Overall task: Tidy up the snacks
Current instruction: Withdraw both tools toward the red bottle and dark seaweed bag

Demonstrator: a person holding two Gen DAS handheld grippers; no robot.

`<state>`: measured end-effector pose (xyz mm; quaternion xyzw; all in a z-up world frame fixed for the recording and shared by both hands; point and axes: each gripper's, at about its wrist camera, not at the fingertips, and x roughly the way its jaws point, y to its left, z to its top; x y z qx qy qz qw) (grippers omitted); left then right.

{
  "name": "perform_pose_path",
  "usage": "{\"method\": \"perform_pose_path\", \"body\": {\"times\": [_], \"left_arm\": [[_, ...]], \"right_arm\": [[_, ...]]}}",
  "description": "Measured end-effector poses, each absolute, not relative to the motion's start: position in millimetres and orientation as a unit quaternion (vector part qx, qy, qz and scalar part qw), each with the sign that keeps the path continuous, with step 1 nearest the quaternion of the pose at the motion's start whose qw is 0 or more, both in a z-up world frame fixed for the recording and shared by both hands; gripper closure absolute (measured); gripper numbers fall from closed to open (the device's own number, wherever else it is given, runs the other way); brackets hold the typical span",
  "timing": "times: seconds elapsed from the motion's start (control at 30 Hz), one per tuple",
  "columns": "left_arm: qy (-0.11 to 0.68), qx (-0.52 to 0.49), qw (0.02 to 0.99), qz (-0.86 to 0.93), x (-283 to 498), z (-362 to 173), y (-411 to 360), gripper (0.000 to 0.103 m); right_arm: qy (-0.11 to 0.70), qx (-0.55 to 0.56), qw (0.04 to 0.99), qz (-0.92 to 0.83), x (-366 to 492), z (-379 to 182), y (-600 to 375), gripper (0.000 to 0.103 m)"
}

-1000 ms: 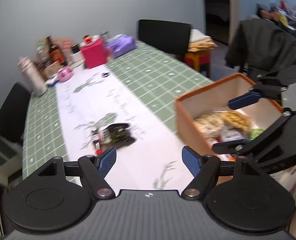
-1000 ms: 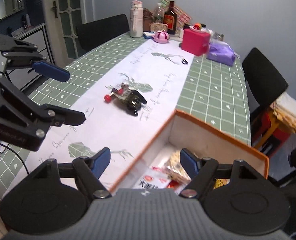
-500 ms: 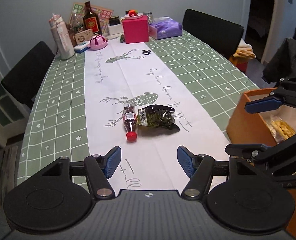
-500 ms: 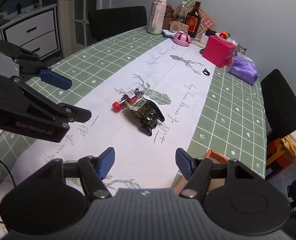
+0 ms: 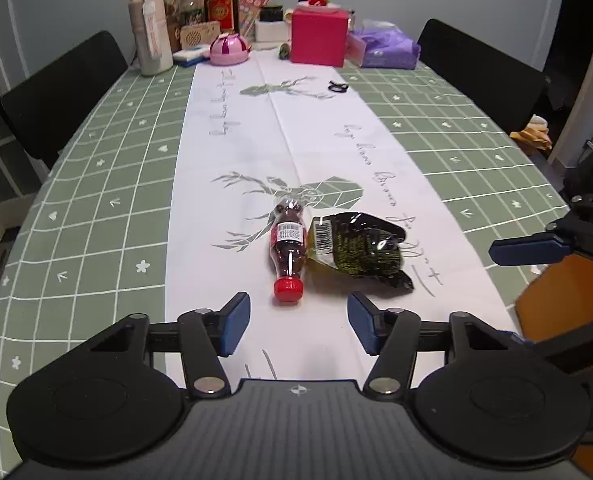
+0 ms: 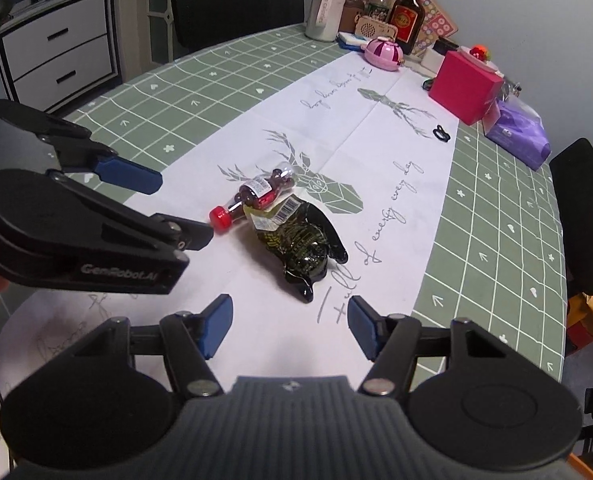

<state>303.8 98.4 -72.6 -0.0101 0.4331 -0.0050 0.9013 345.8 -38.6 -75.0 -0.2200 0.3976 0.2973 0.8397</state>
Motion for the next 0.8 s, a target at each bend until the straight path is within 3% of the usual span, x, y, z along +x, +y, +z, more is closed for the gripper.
{"method": "perform_pose_path", "body": {"times": [0.57,0.8], "left_arm": [[0.441,-0.053,0.896,0.007,339.4,-110.2,113.6,0.046],[0.444,-0.061,0.894,0.002,345.0,-115.2,114.4,0.058]], "right_arm": [[0.443,-0.244,0.822,0.262,398.7,-116.3,1.7,0.042],[0.442,-0.247,0.82,0.267,404.2,-125.8,9.7,0.054]]}}
